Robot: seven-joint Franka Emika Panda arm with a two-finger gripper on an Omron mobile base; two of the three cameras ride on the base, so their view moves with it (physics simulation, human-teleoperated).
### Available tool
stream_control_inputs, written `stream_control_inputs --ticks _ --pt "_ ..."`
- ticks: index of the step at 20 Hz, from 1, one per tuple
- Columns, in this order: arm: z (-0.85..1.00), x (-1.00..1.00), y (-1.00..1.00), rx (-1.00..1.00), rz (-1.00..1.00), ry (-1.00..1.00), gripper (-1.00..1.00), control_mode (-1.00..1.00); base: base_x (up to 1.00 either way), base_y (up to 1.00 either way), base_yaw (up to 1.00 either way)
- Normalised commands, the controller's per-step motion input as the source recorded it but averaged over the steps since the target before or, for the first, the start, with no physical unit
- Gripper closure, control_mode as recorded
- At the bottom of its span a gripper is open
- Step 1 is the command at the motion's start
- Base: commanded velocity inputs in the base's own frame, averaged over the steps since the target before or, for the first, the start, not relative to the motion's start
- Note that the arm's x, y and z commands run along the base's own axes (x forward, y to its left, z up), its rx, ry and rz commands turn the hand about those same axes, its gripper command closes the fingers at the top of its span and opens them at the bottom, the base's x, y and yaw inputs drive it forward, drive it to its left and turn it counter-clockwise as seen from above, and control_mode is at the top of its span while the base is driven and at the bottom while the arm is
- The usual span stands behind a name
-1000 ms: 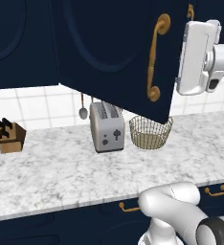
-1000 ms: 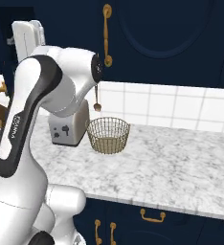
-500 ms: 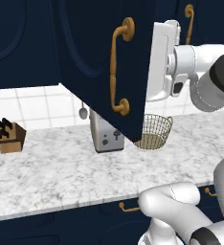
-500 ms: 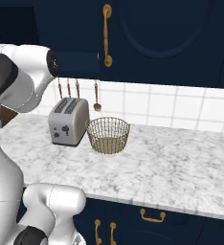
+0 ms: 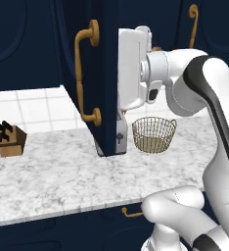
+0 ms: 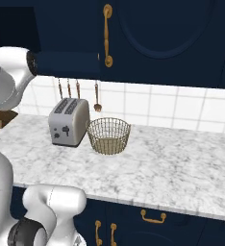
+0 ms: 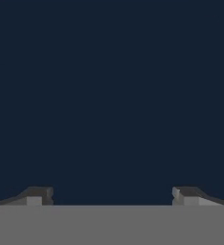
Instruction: Open the cabinet, pick up the bread from the cabinet and place it in the basket. Then move the basket to the dining counter.
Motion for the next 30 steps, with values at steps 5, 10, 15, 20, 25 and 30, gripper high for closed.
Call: stream_control_inputs --ticks 5,10,15,20,25,30 --pt "0.00 0.00 -0.43 -0.13 0.04 -0.02 -1.00 -1.00 0.00 0.00 0.00" --pt "0.00 -0.06 -1.00 -0.23 0.03 -0.11 -1.00 -1.00 0.00 0.00 0.00" --pt "-0.01 -0.26 -1.00 -0.27 -0.01 -0.22 -1.00 -1.00 0.00 0.00 0.00" --pt "-0.05 0.01 -0.98 -0.30 -0.12 -0.09 -1.00 -1.00 0.00 0.00 0.00" --pt "-0.18 0.23 -0.71 -0.36 -0.08 -0.40 -1.00 -1.00 0.00 0.00 0.00" --pt "0.02 0.15 -0.59 -0.44 0.00 -0.60 -1.00 -1.00 0.00 0.00 0.00"
